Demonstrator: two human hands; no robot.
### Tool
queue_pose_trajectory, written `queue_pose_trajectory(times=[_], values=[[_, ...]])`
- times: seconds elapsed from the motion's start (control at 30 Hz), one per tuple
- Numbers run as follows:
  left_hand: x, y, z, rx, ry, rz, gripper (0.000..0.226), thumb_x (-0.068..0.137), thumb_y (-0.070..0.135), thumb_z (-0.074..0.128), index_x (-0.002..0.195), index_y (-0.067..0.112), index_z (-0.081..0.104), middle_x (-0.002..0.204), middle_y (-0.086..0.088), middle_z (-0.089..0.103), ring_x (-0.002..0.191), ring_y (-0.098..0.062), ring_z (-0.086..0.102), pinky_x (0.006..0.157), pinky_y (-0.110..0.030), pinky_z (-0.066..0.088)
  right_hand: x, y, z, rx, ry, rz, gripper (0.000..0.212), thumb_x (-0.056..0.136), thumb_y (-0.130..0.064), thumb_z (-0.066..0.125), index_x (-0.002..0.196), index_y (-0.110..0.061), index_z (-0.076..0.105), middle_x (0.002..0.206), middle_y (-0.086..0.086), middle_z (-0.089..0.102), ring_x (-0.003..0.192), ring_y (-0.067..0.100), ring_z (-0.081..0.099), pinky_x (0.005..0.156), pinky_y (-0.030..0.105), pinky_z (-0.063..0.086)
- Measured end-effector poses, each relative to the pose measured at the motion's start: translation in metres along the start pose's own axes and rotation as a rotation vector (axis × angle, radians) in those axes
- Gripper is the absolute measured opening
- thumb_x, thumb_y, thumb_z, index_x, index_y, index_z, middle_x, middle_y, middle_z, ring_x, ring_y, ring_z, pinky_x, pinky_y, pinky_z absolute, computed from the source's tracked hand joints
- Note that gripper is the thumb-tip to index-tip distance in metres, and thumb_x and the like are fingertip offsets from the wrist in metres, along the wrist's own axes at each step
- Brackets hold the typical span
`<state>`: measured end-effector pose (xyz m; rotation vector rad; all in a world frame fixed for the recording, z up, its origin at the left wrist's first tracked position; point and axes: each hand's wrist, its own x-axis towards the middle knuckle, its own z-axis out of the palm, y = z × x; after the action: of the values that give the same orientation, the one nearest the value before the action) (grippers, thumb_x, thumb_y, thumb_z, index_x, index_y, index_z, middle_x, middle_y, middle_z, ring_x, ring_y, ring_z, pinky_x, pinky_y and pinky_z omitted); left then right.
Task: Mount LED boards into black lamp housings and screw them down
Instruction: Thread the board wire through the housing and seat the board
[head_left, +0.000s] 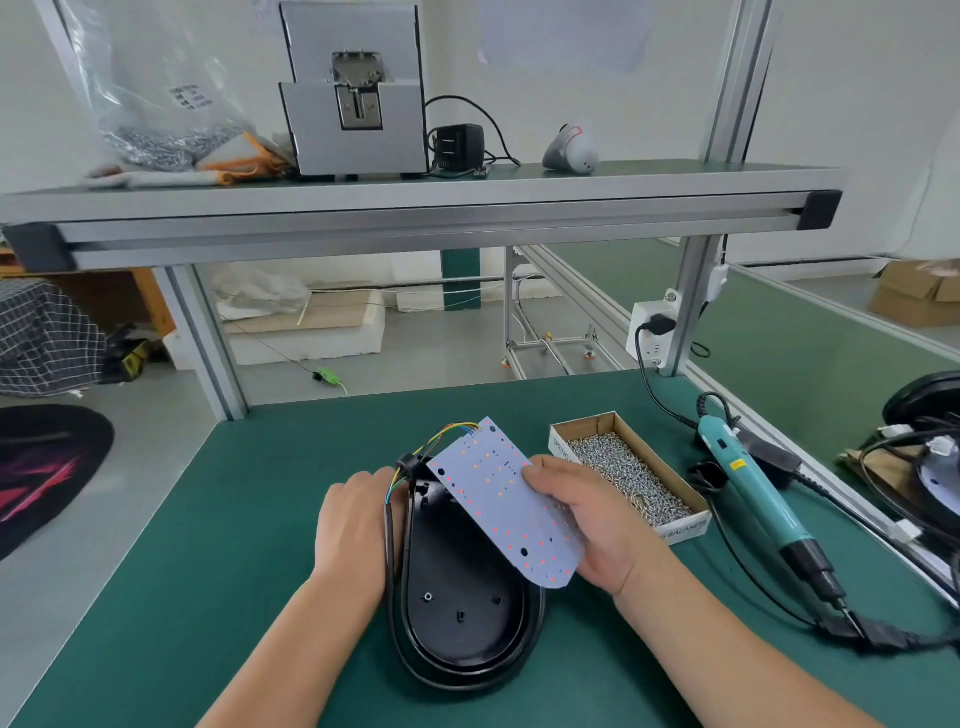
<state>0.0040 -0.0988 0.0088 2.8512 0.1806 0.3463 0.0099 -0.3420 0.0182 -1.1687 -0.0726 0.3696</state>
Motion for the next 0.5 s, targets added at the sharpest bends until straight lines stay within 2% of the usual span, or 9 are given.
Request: queue_pose_trajectory(times=[0.1, 0.2, 0.3, 0.37, 0.43, 0.5], values=[[0.005, -0.005, 0.002, 0.109, -0.083, -0.066, 0.012, 0.095, 0.029, 0.048, 0.088, 0.021, 0.053, 0.083, 0.003, 0.056, 0.074, -0.024, 0.052, 0.064, -0.034, 0.037, 0.001, 0.002, 0.0, 0.016, -0.003, 0.001, 0.021, 0.082, -0.023, 0.075, 0.091, -0.006, 0.065, 0.089, 0.017, 0.068, 0.072, 0.028, 0.065, 0.064, 0.032, 0.051], [0.002, -0.006, -0.001, 0.139, -0.061, -0.071, 0.02, 0.094, 0.026, 0.05, 0.075, 0.026, 0.044, 0.08, 0.005, 0.054, 0.064, -0.018, 0.048, 0.058, -0.033, 0.038, 0.003, 0.003, 0.0, 0.016, 0.03, -0.02, 0.02, 0.08, -0.024, 0.076, 0.088, -0.008, 0.066, 0.088, 0.016, 0.069, 0.07, 0.028, 0.066, 0.064, 0.031, 0.052], [0.005, -0.002, -0.001, 0.186, -0.068, -0.038, 0.01, 0.088, 0.021, 0.048, 0.08, 0.025, 0.05, 0.08, 0.005, 0.057, 0.063, -0.019, 0.054, 0.052, -0.03, 0.038, 0.006, 0.001, -0.003, 0.03, 0.094, -0.066, 0.033, 0.077, -0.018, 0.082, 0.102, -0.003, 0.065, 0.1, 0.024, 0.067, 0.086, 0.034, 0.063, 0.079, 0.04, 0.048], [0.007, -0.003, -0.001, 0.183, -0.093, -0.09, 0.013, 0.089, 0.014, 0.047, 0.083, 0.025, 0.053, 0.078, 0.004, 0.059, 0.061, -0.019, 0.055, 0.05, -0.029, 0.036, 0.007, 0.0, -0.004, 0.076, 0.12, -0.078, 0.043, 0.078, -0.023, 0.079, 0.114, -0.003, 0.065, 0.107, 0.025, 0.07, 0.09, 0.036, 0.066, 0.082, 0.043, 0.051], [0.01, -0.013, -0.005, 0.177, -0.108, -0.169, 0.021, 0.087, 0.003, 0.046, 0.082, 0.023, 0.052, 0.075, 0.002, 0.06, 0.059, -0.021, 0.055, 0.05, -0.028, 0.034, 0.007, -0.004, -0.009, 0.132, 0.126, -0.1, 0.035, 0.082, -0.025, 0.073, 0.11, -0.004, 0.067, 0.105, 0.021, 0.075, 0.082, 0.032, 0.072, 0.071, 0.037, 0.058], [0.015, -0.031, -0.01, 0.169, -0.108, -0.27, 0.025, 0.086, -0.003, 0.046, 0.081, 0.021, 0.052, 0.074, 0.002, 0.062, 0.059, -0.021, 0.056, 0.05, -0.027, 0.033, 0.007, -0.009, -0.017, 0.183, 0.162, -0.13, 0.015, 0.09, -0.023, 0.067, 0.097, -0.009, 0.069, 0.098, 0.016, 0.077, 0.074, 0.028, 0.075, 0.06, 0.033, 0.059]])
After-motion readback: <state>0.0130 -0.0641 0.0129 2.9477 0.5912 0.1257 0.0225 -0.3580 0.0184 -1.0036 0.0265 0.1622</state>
